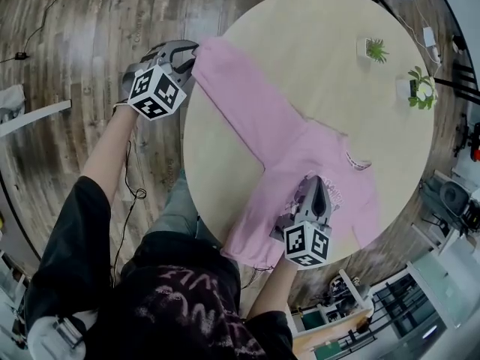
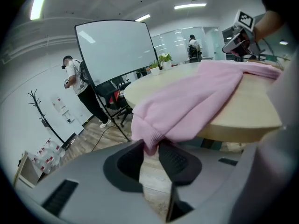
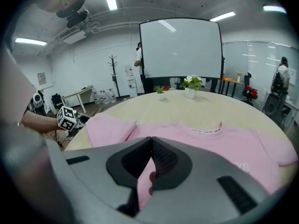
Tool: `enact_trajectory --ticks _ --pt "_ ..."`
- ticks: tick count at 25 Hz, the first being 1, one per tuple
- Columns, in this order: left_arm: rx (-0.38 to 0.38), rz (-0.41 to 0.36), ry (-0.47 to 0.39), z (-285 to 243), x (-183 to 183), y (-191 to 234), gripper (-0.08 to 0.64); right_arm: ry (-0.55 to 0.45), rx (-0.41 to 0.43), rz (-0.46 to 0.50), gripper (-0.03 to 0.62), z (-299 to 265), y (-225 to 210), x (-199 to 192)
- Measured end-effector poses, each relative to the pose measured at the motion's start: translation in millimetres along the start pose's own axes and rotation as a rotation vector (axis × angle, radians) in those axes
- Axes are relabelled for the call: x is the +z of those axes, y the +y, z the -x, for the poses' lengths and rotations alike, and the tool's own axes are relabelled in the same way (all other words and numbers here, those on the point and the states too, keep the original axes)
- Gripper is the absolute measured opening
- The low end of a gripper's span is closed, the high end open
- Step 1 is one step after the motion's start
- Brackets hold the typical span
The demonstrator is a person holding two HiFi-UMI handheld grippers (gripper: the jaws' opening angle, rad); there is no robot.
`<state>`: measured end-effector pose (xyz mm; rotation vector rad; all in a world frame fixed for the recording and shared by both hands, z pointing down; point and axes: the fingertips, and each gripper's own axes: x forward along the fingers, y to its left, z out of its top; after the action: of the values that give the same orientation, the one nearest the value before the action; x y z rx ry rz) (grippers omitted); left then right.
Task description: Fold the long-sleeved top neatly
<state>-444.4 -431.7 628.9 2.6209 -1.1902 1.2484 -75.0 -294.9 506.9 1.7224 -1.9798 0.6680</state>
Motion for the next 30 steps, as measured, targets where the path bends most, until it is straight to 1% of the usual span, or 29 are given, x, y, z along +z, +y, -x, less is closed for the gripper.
enact_trajectory --ticks 1,2,4,9,14,18,24,30 --pt "0.001 -0.008 -0.006 -1 2 0 0.087 0.001 -0.003 -0.003 0.005 0 -1 0" --pt "0.006 -0.012 -0.010 -2 4 1 0.056 0.002 -0.007 -0.006 0.005 -1 -2 0" --pt "0.017 -0.011 -0.012 -2 6 4 0.039 0.002 -0.010 -0.010 0.005 -1 -4 1" --pt "0.047 0.009 -0.008 15 0 14 0.036 -0.011 -0.006 -0.012 0.005 1 -1 4" --pt "0.078 0.010 0.011 44 -6 24 0.035 -0.028 0.001 -0.015 0.005 11 5 10" --pt "0.105 0.034 0.021 72 -12 27 0.035 -0.048 0.005 -0.017 0.005 23 10 16" --pt "0.152 0.097 0.038 106 -26 14 0.035 -0.080 0.012 -0.012 0.005 44 7 17" --pt "0.227 0.156 0.067 143 -39 -6 0.035 -0.110 0.029 -0.016 0.005 67 -7 8"
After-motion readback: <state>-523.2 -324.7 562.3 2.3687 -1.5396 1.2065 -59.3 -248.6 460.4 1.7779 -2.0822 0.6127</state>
